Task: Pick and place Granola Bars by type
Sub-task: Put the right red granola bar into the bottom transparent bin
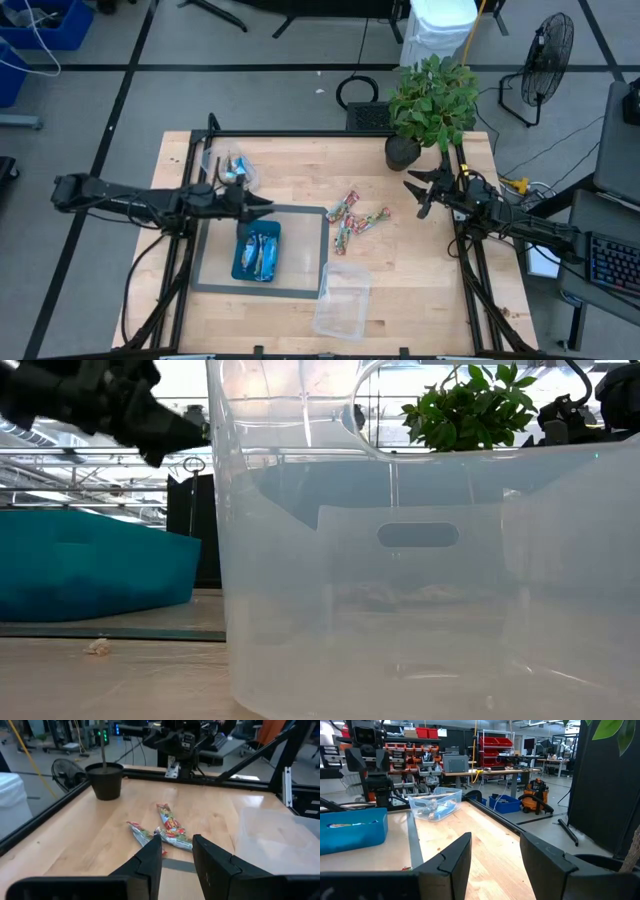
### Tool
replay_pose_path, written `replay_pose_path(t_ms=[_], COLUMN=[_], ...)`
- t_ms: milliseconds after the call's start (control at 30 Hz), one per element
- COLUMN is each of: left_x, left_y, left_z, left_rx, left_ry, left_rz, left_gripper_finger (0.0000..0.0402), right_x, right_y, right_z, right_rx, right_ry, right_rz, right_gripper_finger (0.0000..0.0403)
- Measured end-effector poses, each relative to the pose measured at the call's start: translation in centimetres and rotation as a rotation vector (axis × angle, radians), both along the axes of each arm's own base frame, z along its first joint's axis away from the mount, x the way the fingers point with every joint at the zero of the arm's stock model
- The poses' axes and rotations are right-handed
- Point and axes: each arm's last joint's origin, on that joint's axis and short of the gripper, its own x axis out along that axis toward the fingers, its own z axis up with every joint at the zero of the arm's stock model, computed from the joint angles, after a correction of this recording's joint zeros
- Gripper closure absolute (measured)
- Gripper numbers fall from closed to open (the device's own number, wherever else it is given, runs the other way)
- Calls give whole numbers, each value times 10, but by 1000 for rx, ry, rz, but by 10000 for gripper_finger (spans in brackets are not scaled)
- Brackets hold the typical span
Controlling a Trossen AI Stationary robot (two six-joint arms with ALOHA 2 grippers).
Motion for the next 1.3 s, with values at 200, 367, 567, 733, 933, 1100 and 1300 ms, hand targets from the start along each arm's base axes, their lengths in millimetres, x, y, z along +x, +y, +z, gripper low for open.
replay_pose_path(t_ms=[200, 367, 567, 733, 933, 1100, 1300], left_x=[-15, -20, -24, -31, -35, -39, -43], left_y=[0, 0, 3, 6, 7, 7, 7], left_z=[-26, -38, -50, -63, -58, -55, -55], left_rx=[-26, -30, 40, 0, 41, 90, 85], left_ry=[-86, -117, -97, -98, -132, -146, -139], left_rz=[-3, -26, 21, 52, 50, 46, 46], left_gripper_finger=[289, 289, 289, 289, 289, 289, 289], right_x=[0, 0, 0, 0, 0, 1, 11], right_y=[0, 0, 0, 0, 1, 1, 3], right_z=[0, 0, 0, 0, 1, 2, 15], right_rx=[-47, -51, -47, 43, 215, 228, 207], right_ry=[24, 27, 23, -19, -120, -139, 24], right_rz=[-1, -1, -1, 5, 35, 39, 110], right_gripper_finger=[243, 243, 243, 243, 243, 243, 243])
